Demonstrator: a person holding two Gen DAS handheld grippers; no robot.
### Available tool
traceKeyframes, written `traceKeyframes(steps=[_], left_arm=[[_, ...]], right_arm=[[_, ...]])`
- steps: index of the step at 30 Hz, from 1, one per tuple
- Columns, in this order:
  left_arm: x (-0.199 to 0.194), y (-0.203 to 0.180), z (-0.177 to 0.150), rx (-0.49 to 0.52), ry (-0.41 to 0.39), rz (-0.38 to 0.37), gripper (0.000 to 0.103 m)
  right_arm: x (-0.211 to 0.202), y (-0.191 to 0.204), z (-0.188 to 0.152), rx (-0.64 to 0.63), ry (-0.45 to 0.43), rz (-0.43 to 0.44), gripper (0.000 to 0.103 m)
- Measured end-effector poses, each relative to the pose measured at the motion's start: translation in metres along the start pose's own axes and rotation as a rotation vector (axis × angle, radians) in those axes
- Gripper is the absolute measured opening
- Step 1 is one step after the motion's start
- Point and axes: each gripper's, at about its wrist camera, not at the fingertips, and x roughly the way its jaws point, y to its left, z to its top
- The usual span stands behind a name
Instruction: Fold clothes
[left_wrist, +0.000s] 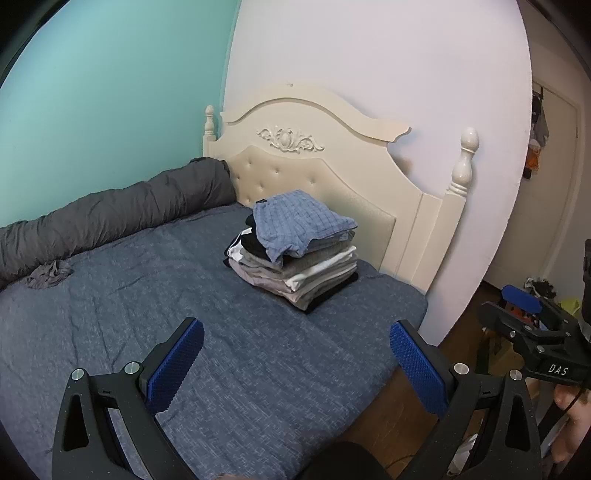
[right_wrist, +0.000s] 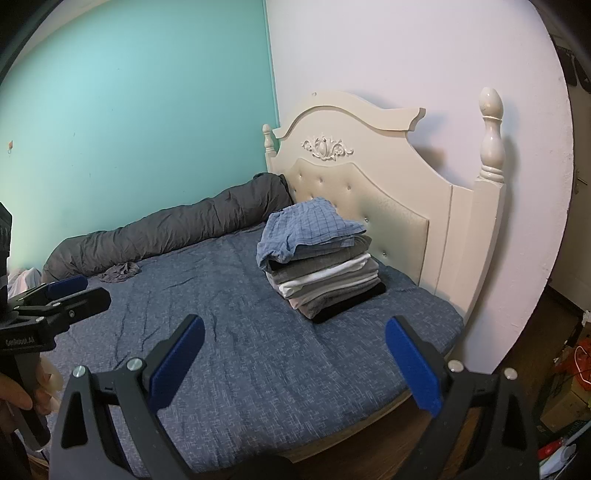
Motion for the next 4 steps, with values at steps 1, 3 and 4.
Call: traceKeyframes(steps=[1,3,4], left_arm=[[-0.0001,0.0000,0.0002,0.002,-0.001,-0.002,0.103],[-0.0002,-0.0001,0.0003,0.002,-0.002,-0.001,0.103],[-0.0004,-0.0002,0.0004,0.003,-0.003,-0.004,0.103]], right_arm=[[0.0002,-0.0002,0.0002,0.000,0.000,-0.001,0.099],[0.0004,-0.0009,0.0007,0.000,-0.001,0.000,0.099],[0.0005,-0.0013,0.0007,0.001,-0.001,0.001,0.099]])
